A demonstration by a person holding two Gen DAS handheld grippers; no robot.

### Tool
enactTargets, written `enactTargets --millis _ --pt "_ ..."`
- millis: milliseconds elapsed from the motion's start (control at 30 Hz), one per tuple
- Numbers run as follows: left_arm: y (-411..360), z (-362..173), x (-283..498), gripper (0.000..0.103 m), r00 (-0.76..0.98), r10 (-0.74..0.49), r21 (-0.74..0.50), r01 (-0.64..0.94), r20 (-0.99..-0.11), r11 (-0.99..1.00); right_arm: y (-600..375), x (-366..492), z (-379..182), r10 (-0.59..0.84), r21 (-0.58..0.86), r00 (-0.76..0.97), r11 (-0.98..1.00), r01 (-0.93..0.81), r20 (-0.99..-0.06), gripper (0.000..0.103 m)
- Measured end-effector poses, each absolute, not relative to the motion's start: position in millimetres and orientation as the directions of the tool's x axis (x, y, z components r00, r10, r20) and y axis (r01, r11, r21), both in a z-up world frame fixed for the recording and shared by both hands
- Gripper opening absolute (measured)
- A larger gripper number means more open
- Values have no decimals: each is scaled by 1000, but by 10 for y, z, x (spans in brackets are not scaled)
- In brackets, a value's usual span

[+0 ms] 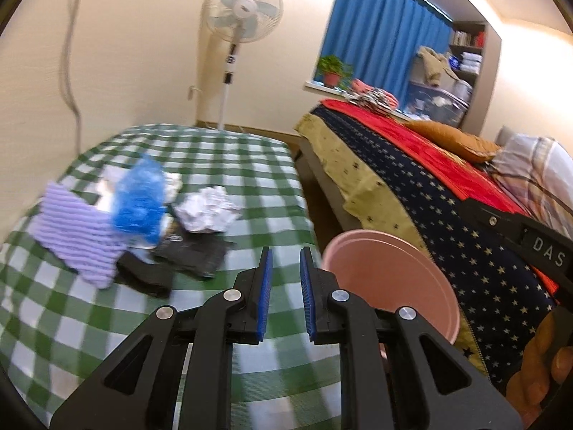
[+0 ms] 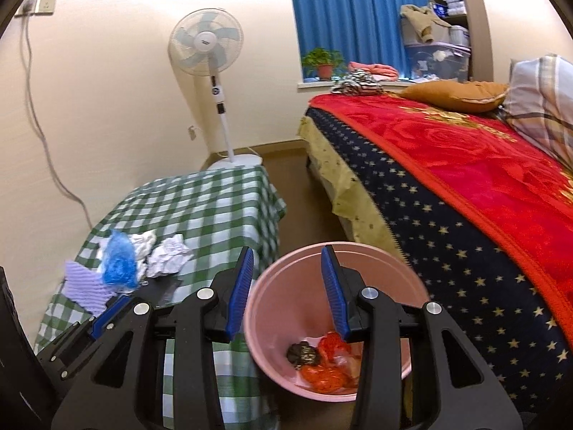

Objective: Collect trash
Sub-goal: 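Grasp the crumpled white paper with the right gripper while the left gripper approaches the blue bag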

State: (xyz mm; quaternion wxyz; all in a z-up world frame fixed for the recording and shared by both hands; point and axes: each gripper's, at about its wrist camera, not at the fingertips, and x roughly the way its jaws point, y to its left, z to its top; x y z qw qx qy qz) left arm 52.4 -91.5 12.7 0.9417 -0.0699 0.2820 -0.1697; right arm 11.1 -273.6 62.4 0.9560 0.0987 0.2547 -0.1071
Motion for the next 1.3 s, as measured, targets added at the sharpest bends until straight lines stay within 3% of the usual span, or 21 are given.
enactTargets --millis 433,733,1300 --pt "-310 98 557 16 850 -226 -234 125 -476 964 -2269 381 538 -24 151 869 982 113 -494 37" --pt "-7 50 712 16 871 -145 -234 35 -470 972 -2072 690 315 71 196 862 980 34 -502 27" --pt "234 -79 1169 16 850 -127 -237 2 -511 971 -1641 1353 -52 207 276 817 959 -62 -538 27"
